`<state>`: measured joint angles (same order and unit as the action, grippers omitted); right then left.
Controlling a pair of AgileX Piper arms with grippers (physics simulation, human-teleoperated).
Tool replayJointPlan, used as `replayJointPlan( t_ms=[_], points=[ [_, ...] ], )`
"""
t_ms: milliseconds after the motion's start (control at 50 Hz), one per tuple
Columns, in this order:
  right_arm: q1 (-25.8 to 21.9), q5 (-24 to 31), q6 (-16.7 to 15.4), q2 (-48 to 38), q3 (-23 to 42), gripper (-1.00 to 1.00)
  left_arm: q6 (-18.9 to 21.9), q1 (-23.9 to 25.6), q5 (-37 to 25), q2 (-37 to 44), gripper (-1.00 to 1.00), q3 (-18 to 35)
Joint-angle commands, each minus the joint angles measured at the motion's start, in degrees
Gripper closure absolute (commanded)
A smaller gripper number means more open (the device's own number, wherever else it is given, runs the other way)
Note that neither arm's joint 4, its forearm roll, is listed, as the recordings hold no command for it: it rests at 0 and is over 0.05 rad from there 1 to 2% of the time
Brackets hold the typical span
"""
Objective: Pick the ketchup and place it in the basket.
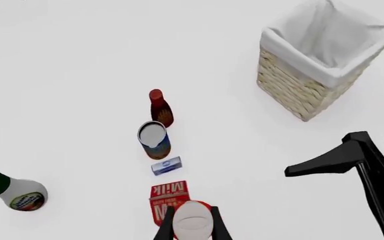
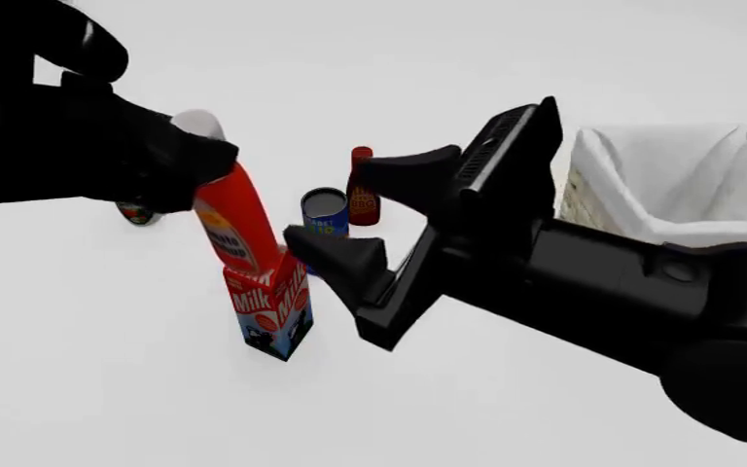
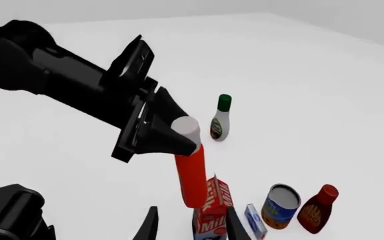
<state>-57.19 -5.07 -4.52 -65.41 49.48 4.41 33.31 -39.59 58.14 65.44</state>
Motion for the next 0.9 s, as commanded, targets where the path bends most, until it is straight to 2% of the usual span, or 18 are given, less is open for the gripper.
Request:
replayJointPlan(
  t_ms=[20, 60, 140, 380, 900],
  points=[
    [-0.8, 0.96, 1.85, -2.56, 2.78, -1.0, 1.91, 1.68, 0.79, -0.64, 1.0, -1.36],
    [-0.7, 1.23, 1.44, -3.07, 3.37, -1.0, 3.11, 1.4, 1.29, -0.89, 1.0, -1.94],
    [-0.74, 1.15, 1.64, -4.15, 4.17, -1.0, 2.0, 2.5, 1.17, -0.86, 1.0, -2.32],
    [-1.03, 0.47, 1.83, -7.13, 5.64, -1.0, 2.32, 3.23, 0.8, -1.14, 1.0, -2.89],
    [-0.69, -1.29, 0.06, -14.1, 6.58, -1.0, -0.5, 6.28, -1.21, -0.78, 1.0, -1.81]
  ],
)
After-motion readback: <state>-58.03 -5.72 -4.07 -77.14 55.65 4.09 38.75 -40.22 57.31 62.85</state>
